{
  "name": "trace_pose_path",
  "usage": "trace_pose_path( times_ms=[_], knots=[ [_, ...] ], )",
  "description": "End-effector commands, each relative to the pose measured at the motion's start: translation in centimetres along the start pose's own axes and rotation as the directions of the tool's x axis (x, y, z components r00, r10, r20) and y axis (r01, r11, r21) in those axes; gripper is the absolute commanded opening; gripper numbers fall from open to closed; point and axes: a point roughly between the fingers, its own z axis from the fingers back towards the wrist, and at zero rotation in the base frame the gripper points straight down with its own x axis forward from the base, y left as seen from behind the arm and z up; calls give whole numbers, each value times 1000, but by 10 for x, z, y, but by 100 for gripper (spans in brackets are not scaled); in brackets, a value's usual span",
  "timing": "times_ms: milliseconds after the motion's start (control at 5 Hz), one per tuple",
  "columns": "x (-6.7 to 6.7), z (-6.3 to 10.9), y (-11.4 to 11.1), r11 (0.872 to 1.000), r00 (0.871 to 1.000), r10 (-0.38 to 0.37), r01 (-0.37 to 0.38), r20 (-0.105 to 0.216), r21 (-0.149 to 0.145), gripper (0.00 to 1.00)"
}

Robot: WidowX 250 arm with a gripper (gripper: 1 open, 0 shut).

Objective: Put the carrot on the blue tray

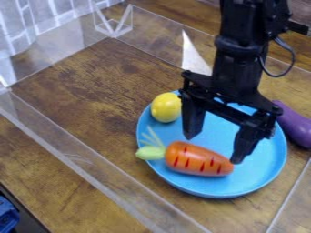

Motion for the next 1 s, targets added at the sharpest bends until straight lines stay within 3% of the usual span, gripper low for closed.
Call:
trace_pose_path(
  times_ms=[0,400,800],
  knots=[
    [8,8,0,1000,999,-3,3,50,-5,100],
    [15,-28,-2,1000,999,-28,28,31,6,100],
    [24,-43,-2,997,997,-70,70,22,24,100]
  ],
)
